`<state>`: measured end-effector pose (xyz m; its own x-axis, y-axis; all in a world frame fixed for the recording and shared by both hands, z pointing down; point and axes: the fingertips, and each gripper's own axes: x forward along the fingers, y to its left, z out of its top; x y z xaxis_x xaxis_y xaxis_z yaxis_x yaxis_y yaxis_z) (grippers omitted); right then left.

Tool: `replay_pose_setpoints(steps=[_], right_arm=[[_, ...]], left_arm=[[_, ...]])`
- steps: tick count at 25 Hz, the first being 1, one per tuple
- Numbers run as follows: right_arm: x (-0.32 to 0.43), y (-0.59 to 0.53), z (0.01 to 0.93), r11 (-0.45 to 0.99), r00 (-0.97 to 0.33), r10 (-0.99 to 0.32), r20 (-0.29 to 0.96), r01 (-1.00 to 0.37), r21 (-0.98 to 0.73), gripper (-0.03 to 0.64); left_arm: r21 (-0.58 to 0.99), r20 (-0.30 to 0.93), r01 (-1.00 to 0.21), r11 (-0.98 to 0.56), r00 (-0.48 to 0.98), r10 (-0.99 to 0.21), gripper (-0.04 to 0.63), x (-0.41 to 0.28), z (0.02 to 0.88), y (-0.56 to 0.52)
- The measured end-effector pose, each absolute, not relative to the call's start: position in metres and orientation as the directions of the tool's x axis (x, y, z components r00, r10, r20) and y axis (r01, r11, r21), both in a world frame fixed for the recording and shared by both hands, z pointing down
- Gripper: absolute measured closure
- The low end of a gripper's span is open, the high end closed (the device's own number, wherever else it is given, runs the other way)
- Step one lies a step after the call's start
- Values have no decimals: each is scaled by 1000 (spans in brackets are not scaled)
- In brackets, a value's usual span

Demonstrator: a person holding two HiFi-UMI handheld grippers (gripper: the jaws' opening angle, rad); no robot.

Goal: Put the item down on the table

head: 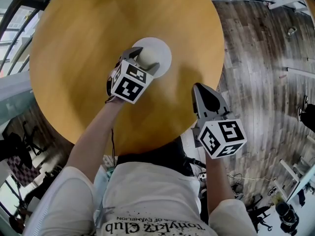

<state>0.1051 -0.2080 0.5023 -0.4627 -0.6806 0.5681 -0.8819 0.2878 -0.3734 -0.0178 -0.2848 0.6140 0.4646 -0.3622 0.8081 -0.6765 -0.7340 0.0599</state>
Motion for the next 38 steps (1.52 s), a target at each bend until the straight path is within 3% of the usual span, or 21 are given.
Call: replay_pose_setpoints(steps=[26, 38], right_arm=[[117, -208, 511, 262, -460, -679, 572, -880, -397, 591], [117, -203, 503, 261, -453, -689, 565, -883, -390, 591]], left_arm=[[80, 845, -654, -752, 445, -297, 276, -8, 635, -289], [58, 817, -650, -758, 467, -338, 267, -10, 624, -287]])
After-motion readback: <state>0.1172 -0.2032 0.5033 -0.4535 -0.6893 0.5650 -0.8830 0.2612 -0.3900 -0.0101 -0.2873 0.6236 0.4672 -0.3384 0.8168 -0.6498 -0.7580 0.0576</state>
